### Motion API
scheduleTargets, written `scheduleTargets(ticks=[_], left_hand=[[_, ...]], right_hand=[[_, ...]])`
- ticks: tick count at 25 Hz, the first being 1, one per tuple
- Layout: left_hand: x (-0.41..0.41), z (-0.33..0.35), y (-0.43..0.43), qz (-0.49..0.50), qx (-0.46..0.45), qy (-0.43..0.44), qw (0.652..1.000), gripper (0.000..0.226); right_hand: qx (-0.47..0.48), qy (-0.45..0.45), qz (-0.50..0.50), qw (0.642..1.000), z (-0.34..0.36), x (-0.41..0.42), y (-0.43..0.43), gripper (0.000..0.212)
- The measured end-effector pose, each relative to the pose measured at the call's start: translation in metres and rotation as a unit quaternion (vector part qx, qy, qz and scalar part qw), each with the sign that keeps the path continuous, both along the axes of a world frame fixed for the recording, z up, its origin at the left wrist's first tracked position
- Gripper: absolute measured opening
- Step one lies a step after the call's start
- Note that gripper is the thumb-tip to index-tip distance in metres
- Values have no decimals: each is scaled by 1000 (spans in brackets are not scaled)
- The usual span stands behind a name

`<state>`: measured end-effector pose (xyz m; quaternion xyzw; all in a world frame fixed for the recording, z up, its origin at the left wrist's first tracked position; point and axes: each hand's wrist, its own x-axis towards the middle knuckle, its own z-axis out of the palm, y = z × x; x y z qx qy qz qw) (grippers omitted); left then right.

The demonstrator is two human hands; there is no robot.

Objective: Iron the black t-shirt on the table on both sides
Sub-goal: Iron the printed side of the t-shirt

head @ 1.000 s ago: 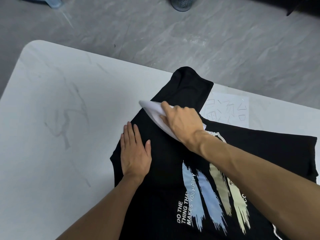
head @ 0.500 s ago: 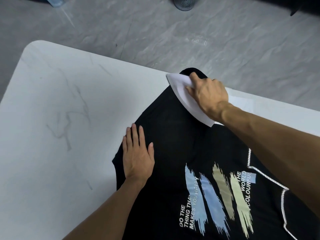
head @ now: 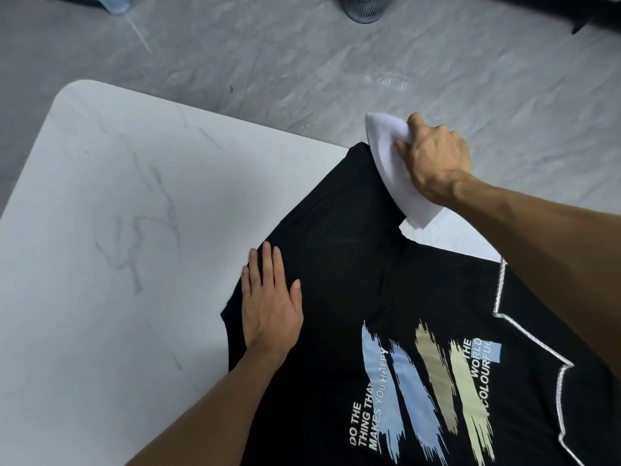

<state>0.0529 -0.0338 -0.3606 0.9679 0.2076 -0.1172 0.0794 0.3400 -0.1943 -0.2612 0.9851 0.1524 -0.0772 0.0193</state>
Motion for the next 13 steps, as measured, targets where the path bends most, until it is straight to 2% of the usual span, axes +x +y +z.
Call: scheduleTargets(ticks=[4,9,13], left_hand=[[-1,2,1,6,-2,-2,1000,62],[-6,11,-2,13,-18,6,1000,69],[-47,11,-4,18,-18,14,1000,70]], right_hand=[[20,-3,20,1000,20,-12,3,26],[14,43,121,992,32,-93,27,26],[7,81,183,980,22,-150,34,28]])
